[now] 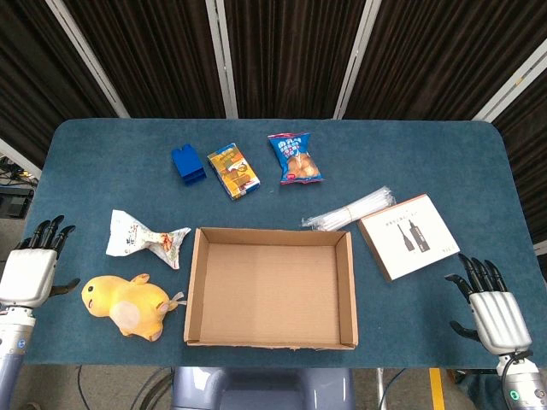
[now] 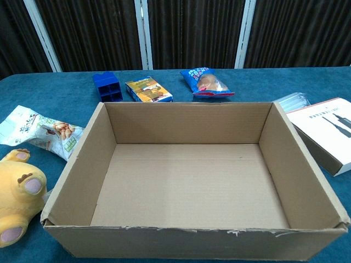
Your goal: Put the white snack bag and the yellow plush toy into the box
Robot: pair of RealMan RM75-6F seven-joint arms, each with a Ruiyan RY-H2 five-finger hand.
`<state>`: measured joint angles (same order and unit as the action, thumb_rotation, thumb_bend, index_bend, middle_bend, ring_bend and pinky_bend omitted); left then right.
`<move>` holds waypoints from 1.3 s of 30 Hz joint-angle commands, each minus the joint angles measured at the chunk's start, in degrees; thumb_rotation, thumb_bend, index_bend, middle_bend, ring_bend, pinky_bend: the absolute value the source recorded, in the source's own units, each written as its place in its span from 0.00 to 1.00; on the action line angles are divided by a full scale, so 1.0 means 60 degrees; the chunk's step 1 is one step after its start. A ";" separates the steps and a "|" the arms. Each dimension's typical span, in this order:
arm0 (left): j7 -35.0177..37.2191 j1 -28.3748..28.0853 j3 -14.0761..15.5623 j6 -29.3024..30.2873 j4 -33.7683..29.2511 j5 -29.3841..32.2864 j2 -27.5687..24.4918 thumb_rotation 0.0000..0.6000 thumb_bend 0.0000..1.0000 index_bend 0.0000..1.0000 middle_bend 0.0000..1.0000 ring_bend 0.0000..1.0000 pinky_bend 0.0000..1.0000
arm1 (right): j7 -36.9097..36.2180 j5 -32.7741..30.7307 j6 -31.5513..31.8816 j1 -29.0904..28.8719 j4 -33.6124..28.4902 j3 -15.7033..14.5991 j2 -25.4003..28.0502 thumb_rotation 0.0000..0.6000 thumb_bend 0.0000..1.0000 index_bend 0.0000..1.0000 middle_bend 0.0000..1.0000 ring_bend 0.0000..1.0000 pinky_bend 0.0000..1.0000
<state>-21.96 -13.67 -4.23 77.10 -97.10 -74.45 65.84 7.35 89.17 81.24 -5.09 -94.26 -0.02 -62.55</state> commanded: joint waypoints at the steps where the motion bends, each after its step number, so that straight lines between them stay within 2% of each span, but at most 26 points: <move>1: -0.0070 0.0004 -0.0001 0.0030 -0.0046 0.0005 -0.0007 1.00 0.01 0.14 0.03 0.06 0.29 | -0.0001 0.0017 0.0007 -0.0003 0.0000 -0.0001 0.0002 1.00 0.00 0.27 0.02 0.00 0.00; 39: -0.0427 -0.0003 0.0130 -0.0055 -0.0338 -0.0005 0.0011 1.00 0.01 0.16 0.04 0.06 0.29 | -0.0091 0.0169 0.0284 0.0074 0.0016 0.0008 0.0011 1.00 0.00 0.27 0.02 0.00 0.00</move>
<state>-24.64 -13.60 -3.40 76.91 -99.10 -74.53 65.97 6.85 90.19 82.90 -4.67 -94.14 0.01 -62.51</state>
